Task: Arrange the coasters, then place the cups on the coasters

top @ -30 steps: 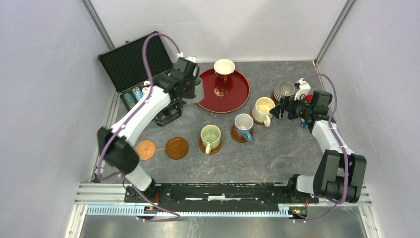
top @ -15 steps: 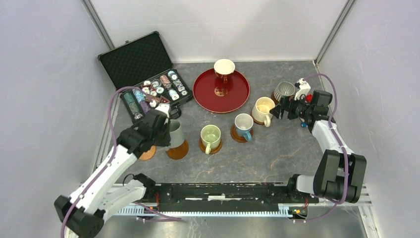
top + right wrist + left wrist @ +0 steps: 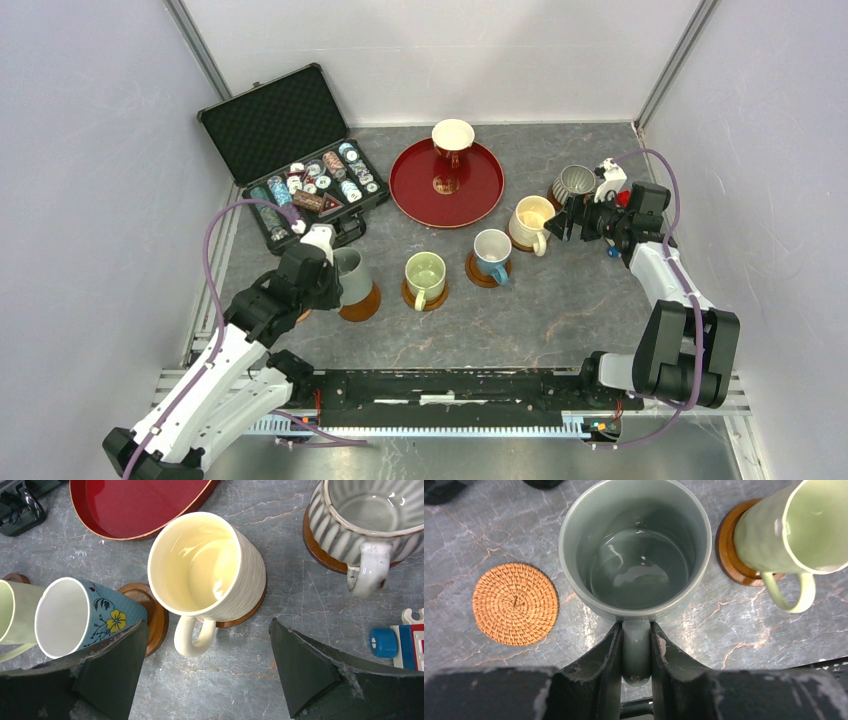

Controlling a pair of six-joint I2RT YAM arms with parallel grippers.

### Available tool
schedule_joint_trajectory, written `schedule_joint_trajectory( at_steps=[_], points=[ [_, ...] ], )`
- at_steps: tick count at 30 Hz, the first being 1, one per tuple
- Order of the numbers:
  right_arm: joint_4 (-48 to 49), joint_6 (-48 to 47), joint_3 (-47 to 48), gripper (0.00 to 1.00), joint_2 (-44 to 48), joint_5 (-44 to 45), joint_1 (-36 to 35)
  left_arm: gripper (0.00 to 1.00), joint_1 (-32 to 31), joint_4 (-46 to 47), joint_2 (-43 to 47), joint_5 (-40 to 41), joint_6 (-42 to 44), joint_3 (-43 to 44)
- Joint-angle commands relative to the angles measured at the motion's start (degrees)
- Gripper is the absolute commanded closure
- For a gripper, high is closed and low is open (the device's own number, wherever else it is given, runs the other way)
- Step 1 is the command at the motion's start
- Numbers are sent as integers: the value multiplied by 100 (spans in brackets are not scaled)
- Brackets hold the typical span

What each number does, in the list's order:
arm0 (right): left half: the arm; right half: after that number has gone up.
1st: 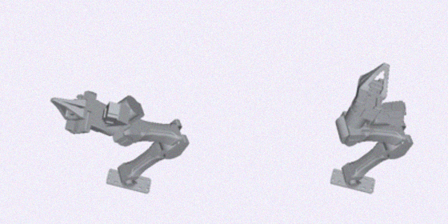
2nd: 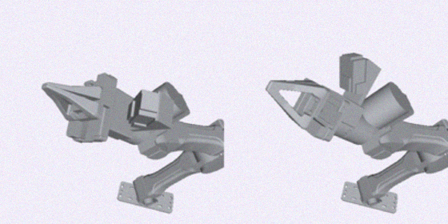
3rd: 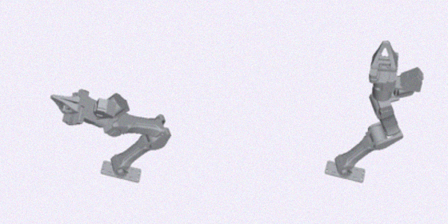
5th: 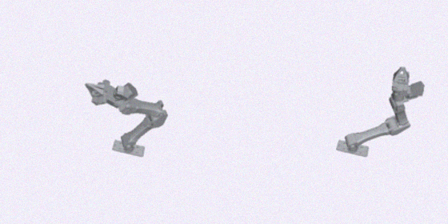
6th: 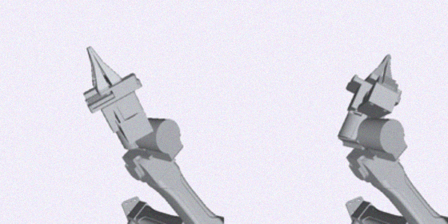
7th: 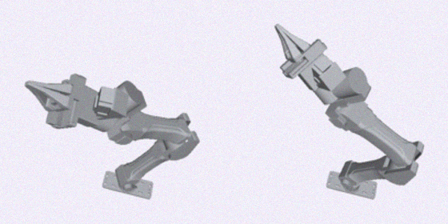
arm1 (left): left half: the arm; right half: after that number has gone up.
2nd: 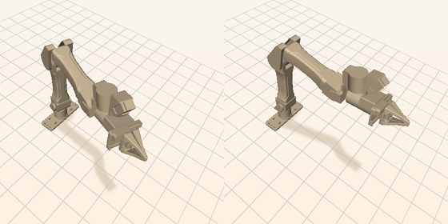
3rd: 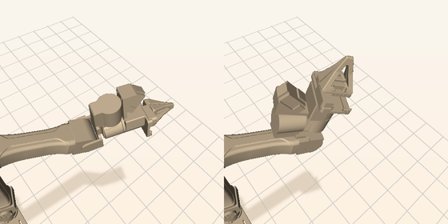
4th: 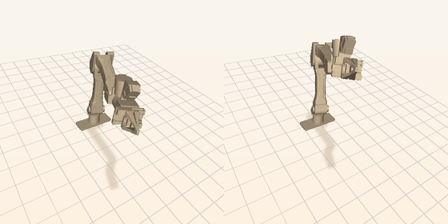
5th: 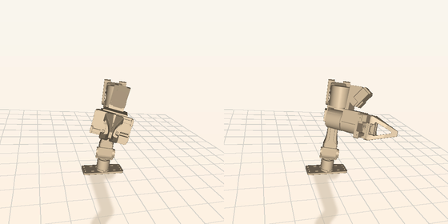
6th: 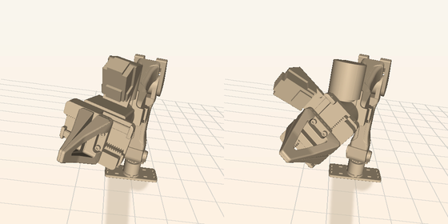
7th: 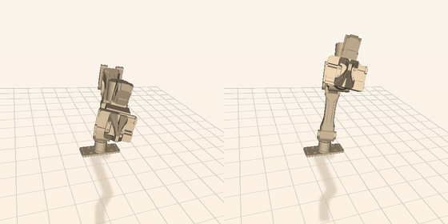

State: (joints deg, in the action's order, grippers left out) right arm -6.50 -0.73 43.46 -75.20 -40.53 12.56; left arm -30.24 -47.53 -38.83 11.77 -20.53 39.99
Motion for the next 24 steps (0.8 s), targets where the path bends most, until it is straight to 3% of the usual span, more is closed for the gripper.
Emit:
schedule_joint_trajectory(
  at_steps=[1, 8, 24],
  points=[
    [169, -41, 57, 2, -5, -104, 43, 98, -151, 730, 128, 253, -289, 125],
    [132, -41, 83, 2, -53, -116, 38, 98, -351, 253, -304, 310, -875, 277],
    [127, -41, 84, 2, -55, -123, 41, 98, -351, 426, -771, 564, -903, 152]
  ],
)
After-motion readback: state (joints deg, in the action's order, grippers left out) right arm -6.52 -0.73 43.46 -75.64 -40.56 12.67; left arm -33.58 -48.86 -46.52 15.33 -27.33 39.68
